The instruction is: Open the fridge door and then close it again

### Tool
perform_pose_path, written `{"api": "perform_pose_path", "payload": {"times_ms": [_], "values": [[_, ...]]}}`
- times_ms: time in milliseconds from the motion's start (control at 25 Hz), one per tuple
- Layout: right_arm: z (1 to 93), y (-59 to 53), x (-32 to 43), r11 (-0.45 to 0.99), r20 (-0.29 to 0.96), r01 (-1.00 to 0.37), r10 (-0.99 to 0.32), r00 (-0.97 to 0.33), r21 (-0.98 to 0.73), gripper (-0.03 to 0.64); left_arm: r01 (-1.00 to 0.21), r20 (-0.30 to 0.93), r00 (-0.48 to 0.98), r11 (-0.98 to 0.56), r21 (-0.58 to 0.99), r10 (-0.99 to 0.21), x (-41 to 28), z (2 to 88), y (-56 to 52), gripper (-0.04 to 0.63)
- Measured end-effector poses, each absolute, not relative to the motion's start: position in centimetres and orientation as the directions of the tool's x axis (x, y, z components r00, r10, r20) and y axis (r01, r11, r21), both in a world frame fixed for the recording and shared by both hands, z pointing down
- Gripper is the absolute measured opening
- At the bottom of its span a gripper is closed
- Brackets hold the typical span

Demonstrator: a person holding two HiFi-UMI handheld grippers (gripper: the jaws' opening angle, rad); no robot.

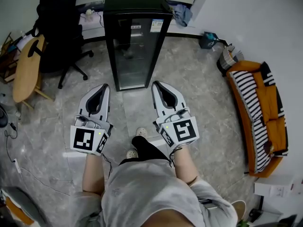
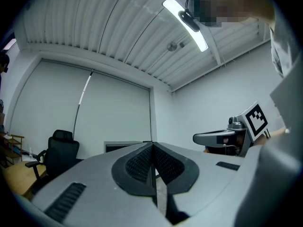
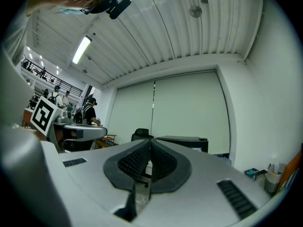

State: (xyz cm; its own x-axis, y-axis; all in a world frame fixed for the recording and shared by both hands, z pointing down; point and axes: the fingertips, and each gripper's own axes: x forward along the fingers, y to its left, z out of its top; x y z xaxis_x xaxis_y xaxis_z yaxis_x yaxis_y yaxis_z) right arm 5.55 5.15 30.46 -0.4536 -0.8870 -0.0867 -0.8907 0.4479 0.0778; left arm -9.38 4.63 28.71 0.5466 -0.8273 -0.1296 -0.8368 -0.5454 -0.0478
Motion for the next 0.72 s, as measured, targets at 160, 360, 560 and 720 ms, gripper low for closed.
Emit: {"api": "perform_pose_path", "payload": {"times_ms": [160,360,560,720], "values": [[30.7,2.0,5.4,0.459,-0.087,-0.885,-0.881,-0.464,0.073,0.025,-0.841,-0.123,0.541,-0.538,-0.061,-0.832,-9.4,28.9,1.8,0.014],[30.4,-2.9,5.3,0.474,-0.093,-0.878,-0.873,-0.479,0.064,0.025,-0.849,-0.124,0.528,-0.523,-0.071,-0.840,-9.5,28.5,-2.7,0.014],[30.4,-7.9,5.7,0.499,-0.084,-0.864,-0.860,-0.504,0.067,0.025,-0.862,-0.123,0.507,-0.503,-0.069,-0.853,-9.0,28.3,-7.2,0.014],[30.6,-11.6,5.8,0.521,-0.075,-0.850,-0.847,-0.526,0.074,0.025,-0.876,-0.120,0.483,-0.481,-0.048,-0.868,-9.0,28.5,-10.6,0.014]]}}
